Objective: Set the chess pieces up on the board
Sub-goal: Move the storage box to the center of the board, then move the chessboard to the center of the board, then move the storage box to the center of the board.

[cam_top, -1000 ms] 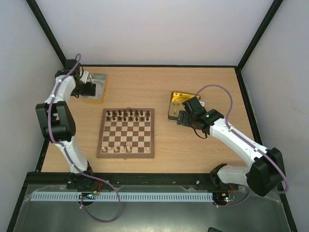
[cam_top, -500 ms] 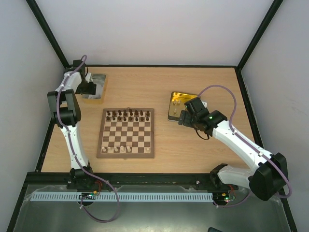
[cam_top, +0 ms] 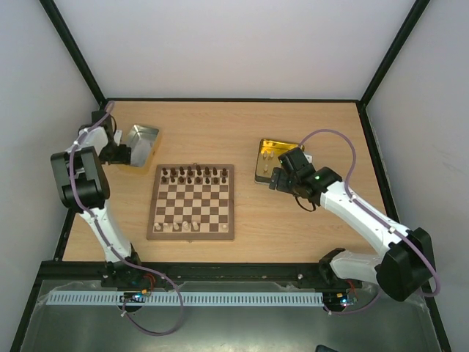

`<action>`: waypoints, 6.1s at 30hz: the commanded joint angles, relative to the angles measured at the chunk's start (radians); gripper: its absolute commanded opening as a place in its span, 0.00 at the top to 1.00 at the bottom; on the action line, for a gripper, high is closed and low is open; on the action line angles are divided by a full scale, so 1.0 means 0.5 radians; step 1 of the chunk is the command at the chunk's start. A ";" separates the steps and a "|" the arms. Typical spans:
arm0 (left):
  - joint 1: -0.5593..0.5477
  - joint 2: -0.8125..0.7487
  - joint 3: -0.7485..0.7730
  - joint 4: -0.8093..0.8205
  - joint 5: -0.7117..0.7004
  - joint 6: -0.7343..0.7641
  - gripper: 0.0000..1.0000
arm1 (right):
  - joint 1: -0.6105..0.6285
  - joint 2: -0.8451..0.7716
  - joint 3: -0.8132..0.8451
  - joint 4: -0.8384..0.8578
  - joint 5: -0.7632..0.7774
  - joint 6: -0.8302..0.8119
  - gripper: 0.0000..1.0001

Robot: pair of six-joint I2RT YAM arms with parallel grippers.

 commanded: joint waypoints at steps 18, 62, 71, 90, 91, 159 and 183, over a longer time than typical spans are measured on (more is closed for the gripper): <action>0.216 -0.858 -0.417 -0.216 0.435 0.311 0.35 | 0.007 0.180 0.046 0.164 -0.061 -0.091 0.02; -0.359 -0.425 -0.739 0.072 0.612 0.173 0.98 | 0.006 0.055 -0.167 0.187 -0.104 -0.037 0.02; -0.365 -0.380 -0.730 0.068 0.707 0.155 0.98 | 0.005 0.085 -0.165 0.196 -0.104 -0.046 0.02; -0.540 -0.464 -0.810 0.067 0.725 0.149 0.98 | 0.007 0.209 -0.133 0.265 -0.118 -0.093 0.02; -0.546 -0.476 -0.818 0.062 0.728 0.155 0.98 | 0.006 0.216 -0.129 0.266 -0.120 -0.095 0.03; -0.740 -0.485 -0.870 -0.419 1.045 0.562 0.98 | 0.004 0.197 -0.093 0.271 -0.121 -0.073 0.03; -0.827 -0.458 -0.937 -0.556 1.166 0.795 0.98 | 0.004 0.338 0.049 0.274 -0.119 -0.077 0.02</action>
